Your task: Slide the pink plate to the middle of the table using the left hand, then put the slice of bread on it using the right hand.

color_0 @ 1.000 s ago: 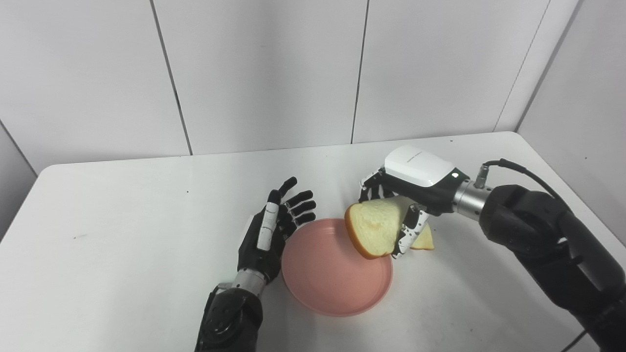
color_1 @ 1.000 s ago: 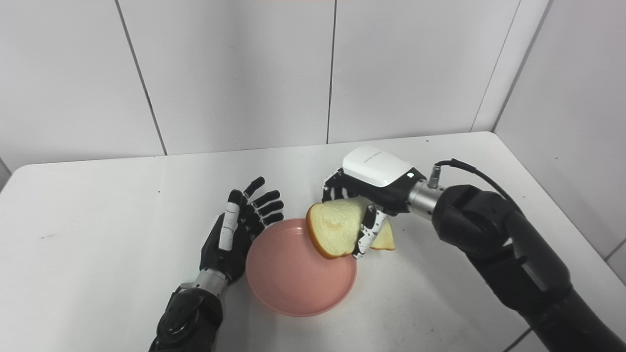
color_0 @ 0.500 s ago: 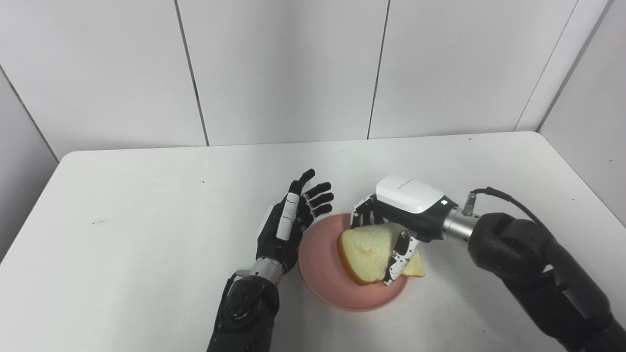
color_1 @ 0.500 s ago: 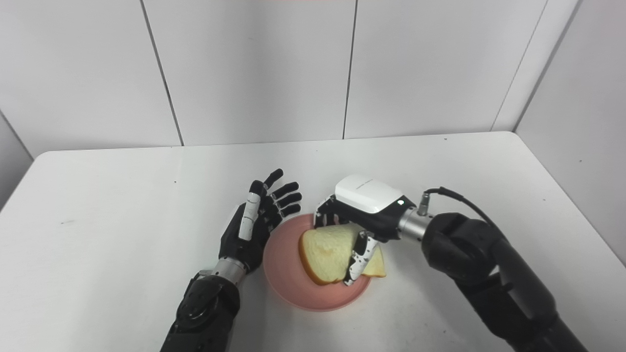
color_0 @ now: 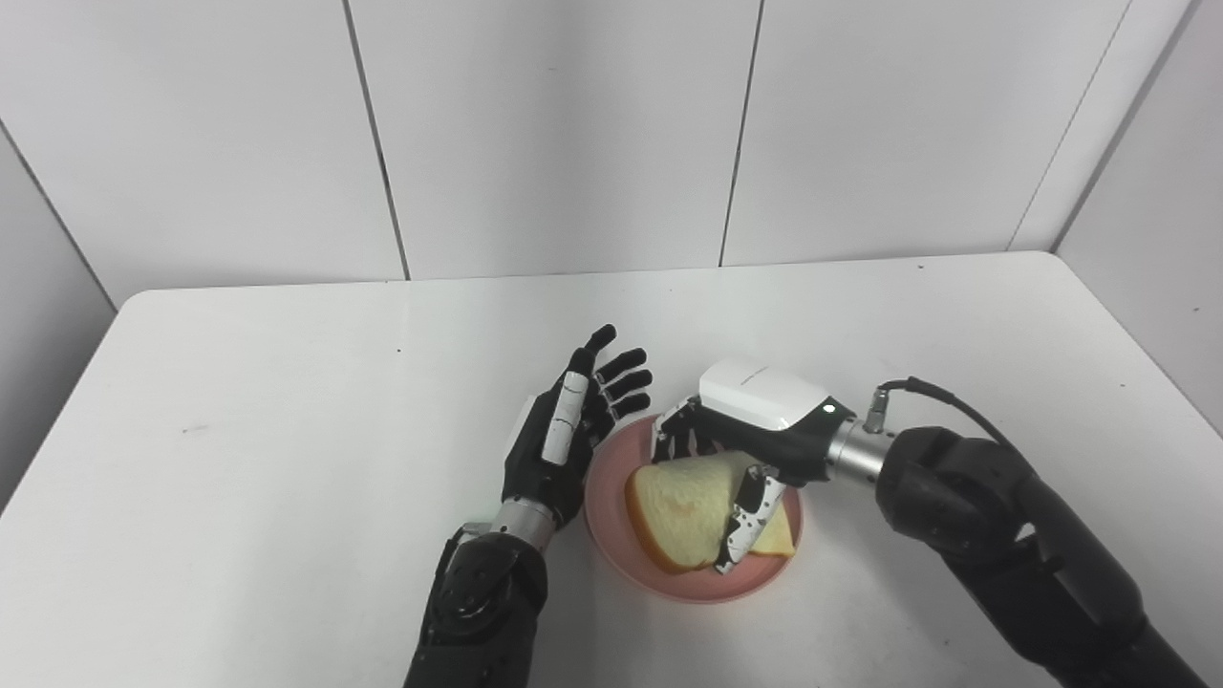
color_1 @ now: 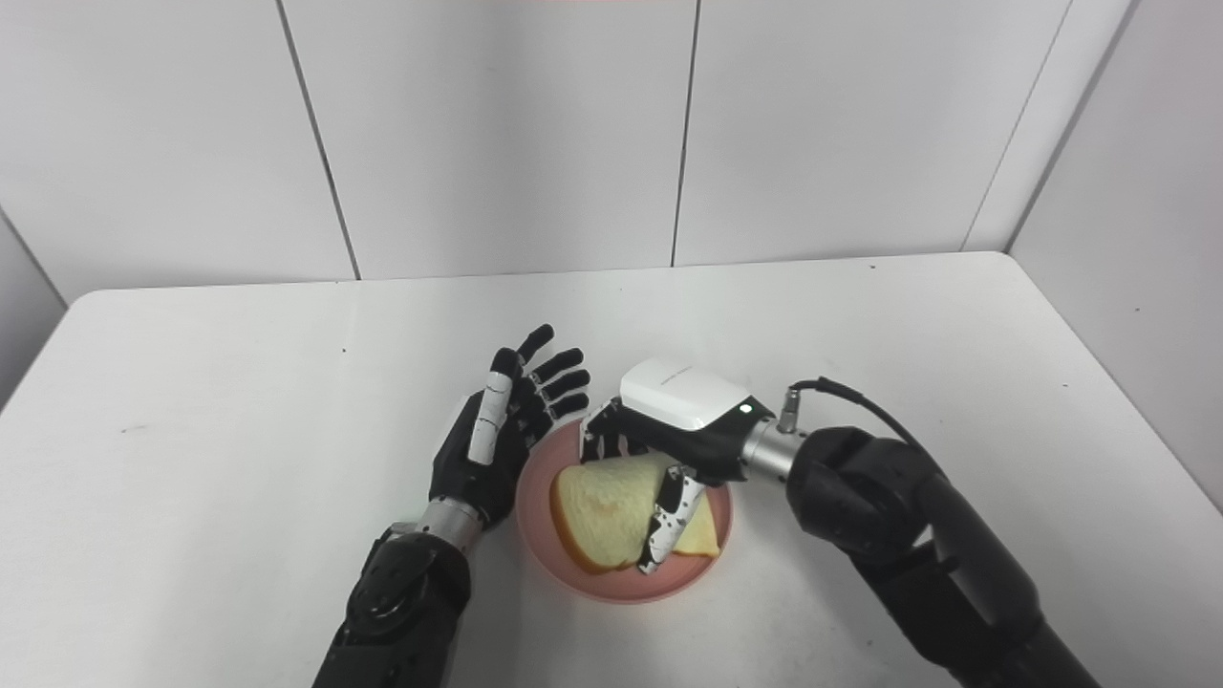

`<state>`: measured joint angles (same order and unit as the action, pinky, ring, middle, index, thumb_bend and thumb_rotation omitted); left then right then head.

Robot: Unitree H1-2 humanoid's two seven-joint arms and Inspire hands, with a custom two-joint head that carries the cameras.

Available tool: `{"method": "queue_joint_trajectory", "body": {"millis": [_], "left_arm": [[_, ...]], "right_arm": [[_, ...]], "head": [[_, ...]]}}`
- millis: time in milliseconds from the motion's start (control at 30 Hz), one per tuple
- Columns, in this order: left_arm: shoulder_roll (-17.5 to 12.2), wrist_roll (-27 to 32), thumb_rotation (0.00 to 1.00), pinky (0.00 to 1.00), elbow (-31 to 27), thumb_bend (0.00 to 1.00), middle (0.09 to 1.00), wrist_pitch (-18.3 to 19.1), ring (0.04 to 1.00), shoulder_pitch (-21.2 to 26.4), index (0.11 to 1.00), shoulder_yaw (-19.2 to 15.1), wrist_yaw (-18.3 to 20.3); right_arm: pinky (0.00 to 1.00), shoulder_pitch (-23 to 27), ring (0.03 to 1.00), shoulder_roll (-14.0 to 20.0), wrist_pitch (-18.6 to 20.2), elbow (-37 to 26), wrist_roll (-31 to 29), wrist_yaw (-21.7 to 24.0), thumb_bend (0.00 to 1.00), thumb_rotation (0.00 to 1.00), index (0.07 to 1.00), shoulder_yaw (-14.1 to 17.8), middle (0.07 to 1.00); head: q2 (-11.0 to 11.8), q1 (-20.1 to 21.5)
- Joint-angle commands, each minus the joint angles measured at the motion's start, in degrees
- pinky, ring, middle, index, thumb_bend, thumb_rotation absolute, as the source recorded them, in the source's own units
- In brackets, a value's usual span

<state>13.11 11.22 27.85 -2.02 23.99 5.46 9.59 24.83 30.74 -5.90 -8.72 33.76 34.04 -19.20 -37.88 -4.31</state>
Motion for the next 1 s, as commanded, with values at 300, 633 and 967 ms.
{"method": "queue_joint_trajectory", "body": {"millis": [300, 633, 967], "left_arm": [[1.6, -0.5, 0.81, 0.76, 2.1, 0.9, 0.824, 3.0, 0.791, -3.0, 0.901, 0.0, -1.1], [1.7, -0.4, 0.8, 0.75, 2.1, 0.91, 0.76, 3.4, 0.752, -3.3, 0.874, -0.1, -1.5], [1.5, -0.7, 0.81, 0.75, 2.1, 0.9, 0.763, 2.9, 0.758, -3.3, 0.883, 0.1, -1.3]], "right_arm": [[0.4, 1.7, 0.477, -0.3, -2.4, -0.9, 1.1, -3.0, 0.53, 0.01, 0.509, 0.6, 0.475], [0.74, 1.8, 0.827, 0.4, -2.6, -1.3, 1.8, -3.8, 0.97, 0.44, 0.722, 1.5, 0.796], [0.93, 2.0, 0.953, 0.3, 1.2, -3.0, 3.7, -0.9, 1.0, 0.42, 0.758, 2.3, 0.918]], "head": [[0.2, 0.1], [0.1, 0.3], [0.1, 0.5]]}}
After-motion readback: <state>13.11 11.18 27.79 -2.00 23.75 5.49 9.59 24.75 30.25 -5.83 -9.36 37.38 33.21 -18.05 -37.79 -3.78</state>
